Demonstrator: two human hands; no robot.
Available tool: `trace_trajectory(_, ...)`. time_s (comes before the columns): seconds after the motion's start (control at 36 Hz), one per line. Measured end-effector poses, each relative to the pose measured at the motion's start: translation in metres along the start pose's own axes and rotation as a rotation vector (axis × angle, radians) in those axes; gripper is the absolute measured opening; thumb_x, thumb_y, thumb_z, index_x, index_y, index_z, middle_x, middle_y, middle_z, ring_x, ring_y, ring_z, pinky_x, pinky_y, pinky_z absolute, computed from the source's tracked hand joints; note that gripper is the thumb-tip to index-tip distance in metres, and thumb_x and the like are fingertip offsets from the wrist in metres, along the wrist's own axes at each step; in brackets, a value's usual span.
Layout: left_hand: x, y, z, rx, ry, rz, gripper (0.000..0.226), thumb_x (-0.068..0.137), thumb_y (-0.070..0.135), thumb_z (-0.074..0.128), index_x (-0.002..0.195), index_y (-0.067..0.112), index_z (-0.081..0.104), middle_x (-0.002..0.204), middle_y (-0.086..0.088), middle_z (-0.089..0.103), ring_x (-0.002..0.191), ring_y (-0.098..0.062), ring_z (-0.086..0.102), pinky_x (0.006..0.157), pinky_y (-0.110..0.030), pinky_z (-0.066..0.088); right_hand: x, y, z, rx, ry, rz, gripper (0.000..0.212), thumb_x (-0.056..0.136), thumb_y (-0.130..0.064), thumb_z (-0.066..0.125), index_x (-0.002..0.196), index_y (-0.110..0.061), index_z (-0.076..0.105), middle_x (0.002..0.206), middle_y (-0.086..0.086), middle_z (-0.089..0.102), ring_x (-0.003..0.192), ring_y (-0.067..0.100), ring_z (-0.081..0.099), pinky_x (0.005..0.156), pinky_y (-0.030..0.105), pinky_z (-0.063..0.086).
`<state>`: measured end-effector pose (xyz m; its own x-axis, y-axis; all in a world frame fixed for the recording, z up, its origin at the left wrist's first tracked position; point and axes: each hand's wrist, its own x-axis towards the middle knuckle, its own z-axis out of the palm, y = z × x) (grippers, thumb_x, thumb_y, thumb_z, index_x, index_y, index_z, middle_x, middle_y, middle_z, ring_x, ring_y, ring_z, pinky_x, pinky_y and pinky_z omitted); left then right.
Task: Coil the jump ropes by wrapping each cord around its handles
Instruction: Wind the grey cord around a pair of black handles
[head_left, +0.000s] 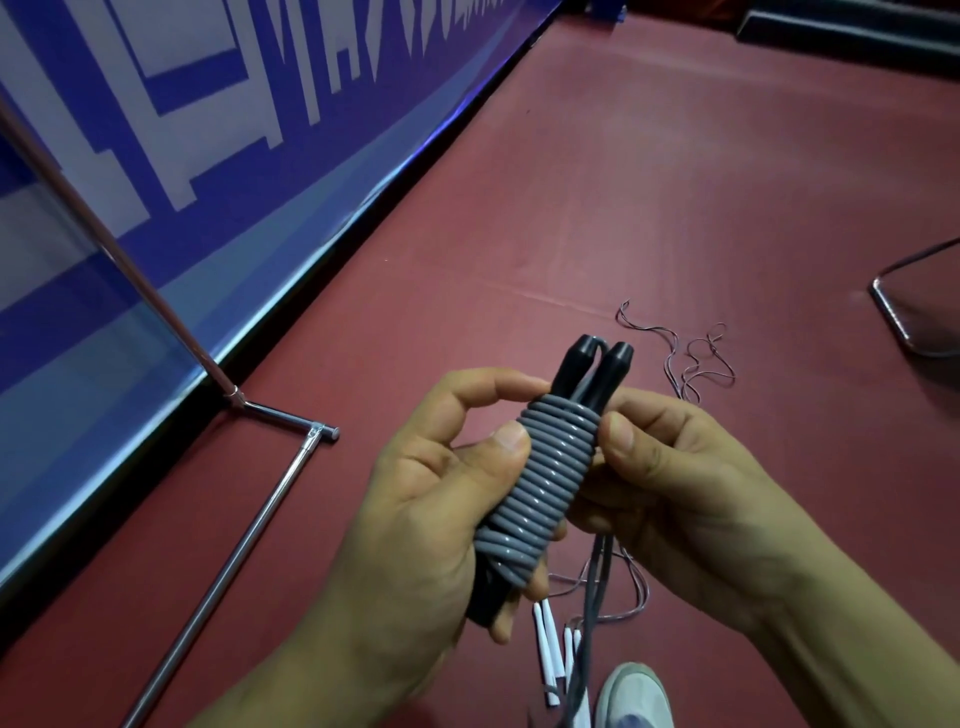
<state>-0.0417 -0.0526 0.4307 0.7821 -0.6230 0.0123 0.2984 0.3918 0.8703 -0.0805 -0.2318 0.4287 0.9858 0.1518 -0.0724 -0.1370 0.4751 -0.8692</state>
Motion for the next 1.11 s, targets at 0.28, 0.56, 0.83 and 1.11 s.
trace_trajectory(0.28, 0.000, -0.009, -0.002, 0.065, -0.032, -0.013, 0.025, 0.092, 0.030, 0.055, 0.115, 0.032, 0.063, 0.069, -0.019, 0.060, 0.044, -0.026, 0.054, 0.042, -0.028, 0.047, -0.001, 0.000, -0.008, -0.020, 0.030, 0.072, 0.047, 0.069, -0.029, 0.092, 0.100, 0.000, 0.071, 0.073, 0.007, 0.045, 0.055, 0.011, 0.038, 0.057, 0.026, 0.033)
trace_trajectory(0.56, 0.000, -0.010, 0.000, 0.168, -0.068, -0.038, 0.022, 0.096, 0.028, 0.047, 0.112, 0.032, 0.062, 0.065, -0.012, 0.054, 0.047, -0.029, 0.050, 0.042, -0.029, 0.046, -0.005, -0.005, -0.012, -0.021, 0.038, 0.132, 0.068, 0.065, -0.026, 0.095, 0.103, 0.017, 0.058, 0.078, 0.011, 0.040, 0.058, 0.014, 0.032, 0.055, 0.024, 0.039)
trace_trajectory(0.83, 0.000, -0.007, 0.000, 0.112, -0.036, -0.016, 0.022, 0.091, 0.037, 0.064, 0.109, 0.047, 0.056, 0.065, -0.014, 0.059, 0.040, -0.028, 0.048, 0.037, -0.028, 0.045, -0.005, 0.003, -0.009, 0.094, -0.034, 0.117, 0.039, 0.070, -0.023, 0.091, 0.097, -0.004, 0.069, 0.070, 0.003, 0.050, 0.053, 0.009, 0.036, 0.056, 0.024, 0.044)
trace_trajectory(1.11, -0.002, -0.006, 0.001, 0.183, 0.041, 0.100, 0.037, 0.078, 0.032, 0.077, 0.113, 0.027, 0.065, 0.058, -0.017, 0.060, 0.034, -0.025, 0.050, 0.041, -0.030, 0.046, -0.003, 0.002, -0.008, 0.121, -0.035, 0.098, 0.058, 0.073, -0.022, 0.089, 0.107, 0.012, 0.057, 0.069, 0.002, 0.053, 0.050, 0.007, 0.041, 0.055, 0.024, 0.043)
